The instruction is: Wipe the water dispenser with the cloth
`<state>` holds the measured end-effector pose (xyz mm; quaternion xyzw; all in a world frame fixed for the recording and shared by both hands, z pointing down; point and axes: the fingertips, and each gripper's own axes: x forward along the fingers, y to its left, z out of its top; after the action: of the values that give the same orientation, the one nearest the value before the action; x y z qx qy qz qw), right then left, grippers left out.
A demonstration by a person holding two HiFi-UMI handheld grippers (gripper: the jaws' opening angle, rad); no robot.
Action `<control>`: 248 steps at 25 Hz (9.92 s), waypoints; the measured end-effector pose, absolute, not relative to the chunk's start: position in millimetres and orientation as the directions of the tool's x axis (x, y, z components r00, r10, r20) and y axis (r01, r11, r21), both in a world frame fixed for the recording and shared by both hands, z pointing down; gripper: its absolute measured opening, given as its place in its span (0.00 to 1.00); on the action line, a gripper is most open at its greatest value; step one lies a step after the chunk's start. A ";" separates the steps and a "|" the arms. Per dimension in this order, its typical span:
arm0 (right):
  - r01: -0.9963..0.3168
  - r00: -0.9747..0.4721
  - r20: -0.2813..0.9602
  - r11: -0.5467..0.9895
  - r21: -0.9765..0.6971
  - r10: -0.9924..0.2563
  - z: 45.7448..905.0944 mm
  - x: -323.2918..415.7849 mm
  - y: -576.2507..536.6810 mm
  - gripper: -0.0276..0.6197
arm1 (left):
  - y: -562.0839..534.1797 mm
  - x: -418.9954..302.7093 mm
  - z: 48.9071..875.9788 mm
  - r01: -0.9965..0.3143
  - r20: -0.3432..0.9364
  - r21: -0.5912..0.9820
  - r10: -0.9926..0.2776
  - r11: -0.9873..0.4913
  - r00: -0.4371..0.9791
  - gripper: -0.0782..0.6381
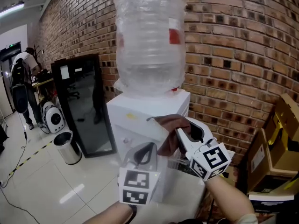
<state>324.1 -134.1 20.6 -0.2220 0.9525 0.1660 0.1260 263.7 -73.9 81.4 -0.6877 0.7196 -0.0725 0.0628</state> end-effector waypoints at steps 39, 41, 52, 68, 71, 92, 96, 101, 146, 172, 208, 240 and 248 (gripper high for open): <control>-0.571 -0.821 -0.136 0.789 0.229 -0.555 216.1 329.4 -138.0 0.19 | -43.7 254.3 281.2 -0.990 0.118 -0.136 -0.991 0.043 -0.059 0.11; -0.557 -0.830 -0.110 0.799 0.226 -0.548 228.9 318.7 -144.2 0.19 | -51.1 247.4 290.9 -0.985 0.117 -0.163 -0.990 0.055 -0.075 0.11; -0.489 -0.843 0.161 0.856 0.165 -0.513 351.1 313.9 -155.4 0.20 | -58.4 254.5 320.0 -0.983 0.180 -0.184 -0.984 -0.017 -0.017 0.11; -0.549 -0.743 0.425 0.834 0.055 -0.517 500.9 317.1 -166.6 0.21 | -70.9 224.1 426.5 -0.997 0.378 -0.047 -0.922 0.069 -0.082 0.11; -0.510 -0.702 0.570 0.860 0.016 -0.427 565.6 315.0 -152.1 0.21 | -70.8 231.7 418.9 -0.998 0.381 -0.001 -0.923 0.061 -0.056 0.11; -0.503 -0.710 0.618 0.858 -0.109 -0.337 649.5 319.4 -142.5 0.20 | -67.2 274.0 414.9 -0.994 0.406 0.016 -0.908 -0.113 0.109 0.11; -0.498 -0.583 0.764 0.865 -0.066 -0.278 662.4 328.6 -127.1 0.21 | -59.5 275.3 407.2 -0.990 0.396 -0.037 -0.912 -0.133 0.108 0.11; -0.599 -0.640 0.665 0.792 -0.118 -0.385 584.3 336.2 -158.6 0.21 | -61.8 269.3 380.0 -0.988 0.328 -0.088 -0.941 -0.124 0.089 0.11; -0.564 -0.825 -0.109 0.801 0.202 -0.554 213.6 315.9 -218.2 0.20 | -107.4 287.7 216.1 -0.981 -0.056 -0.191 -0.998 0.022 -0.012 0.11; -0.463 -0.749 0.459 0.873 0.153 -0.478 475.0 312.5 -218.8 0.20 | -88.6 340.3 384.8 -0.997 0.257 -0.066 -0.965 0.042 -0.058 0.11; -0.387 -0.779 0.578 0.912 -0.137 -0.243 634.5 307.9 -223.2 0.20 | -112.9 359.2 504.1 -0.999 0.473 0.007 -0.880 0.038 -0.030 0.11; -0.392 -0.912 -0.191 0.908 0.150 -0.363 78.0 374.3 -271.2 0.21 | -175.2 372.0 138.0 -0.986 0.032 -0.160 -0.998 0.039 -0.045 0.11; -0.455 -0.879 -0.233 0.879 0.143 -0.417 19.3 337.5 -297.0 0.21 | -188.0 368.7 81.5 -0.988 -0.037 -0.141 -0.998 0.064 -0.060 0.11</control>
<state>337.5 -297.0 19.3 -0.2260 0.9643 0.0973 0.0980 368.7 -188.0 81.5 -0.6829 0.7269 -0.0389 0.0617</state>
